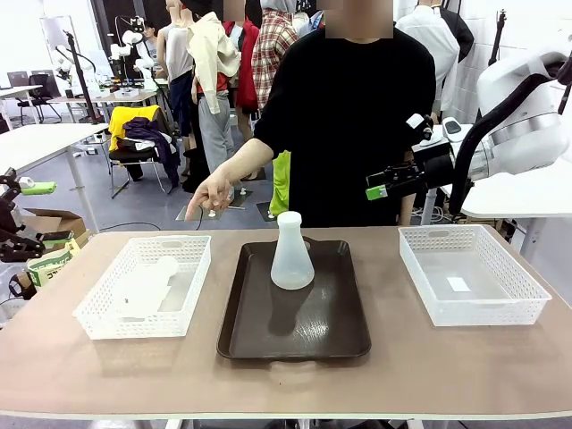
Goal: Prepare the laboratory tools.
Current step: Pick up the Big flask that the person points to.
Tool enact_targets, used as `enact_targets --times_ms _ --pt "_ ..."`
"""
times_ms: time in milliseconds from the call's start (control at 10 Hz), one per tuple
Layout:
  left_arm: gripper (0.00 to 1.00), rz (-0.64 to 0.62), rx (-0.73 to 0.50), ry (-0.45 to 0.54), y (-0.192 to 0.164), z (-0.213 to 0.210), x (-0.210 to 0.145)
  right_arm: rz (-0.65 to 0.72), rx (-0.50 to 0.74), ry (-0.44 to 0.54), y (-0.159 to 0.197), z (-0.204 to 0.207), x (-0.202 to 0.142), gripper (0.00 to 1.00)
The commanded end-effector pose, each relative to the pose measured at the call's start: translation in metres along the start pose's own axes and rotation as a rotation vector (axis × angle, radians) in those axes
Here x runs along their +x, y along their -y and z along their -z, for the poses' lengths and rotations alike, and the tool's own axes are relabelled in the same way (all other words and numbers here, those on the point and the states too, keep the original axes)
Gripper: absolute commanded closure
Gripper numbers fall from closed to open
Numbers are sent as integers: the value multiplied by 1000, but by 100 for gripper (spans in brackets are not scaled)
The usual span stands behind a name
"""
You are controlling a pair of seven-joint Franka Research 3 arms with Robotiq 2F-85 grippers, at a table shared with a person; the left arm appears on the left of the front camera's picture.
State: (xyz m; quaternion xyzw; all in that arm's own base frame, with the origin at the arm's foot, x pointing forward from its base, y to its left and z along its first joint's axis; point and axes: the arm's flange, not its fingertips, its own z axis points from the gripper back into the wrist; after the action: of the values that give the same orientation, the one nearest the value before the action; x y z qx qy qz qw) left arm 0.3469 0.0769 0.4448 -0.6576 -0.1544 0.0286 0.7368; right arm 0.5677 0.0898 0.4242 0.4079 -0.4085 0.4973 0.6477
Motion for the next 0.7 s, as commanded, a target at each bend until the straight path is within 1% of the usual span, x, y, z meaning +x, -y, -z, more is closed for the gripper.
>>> enact_targets --times_ms 0,600 --pt "0 10 0 -4 0 -2 -2 2 0 -4 0 0 1 0" --pt "0 0 0 0 0 0 0 2 0 -4 0 0 1 0"
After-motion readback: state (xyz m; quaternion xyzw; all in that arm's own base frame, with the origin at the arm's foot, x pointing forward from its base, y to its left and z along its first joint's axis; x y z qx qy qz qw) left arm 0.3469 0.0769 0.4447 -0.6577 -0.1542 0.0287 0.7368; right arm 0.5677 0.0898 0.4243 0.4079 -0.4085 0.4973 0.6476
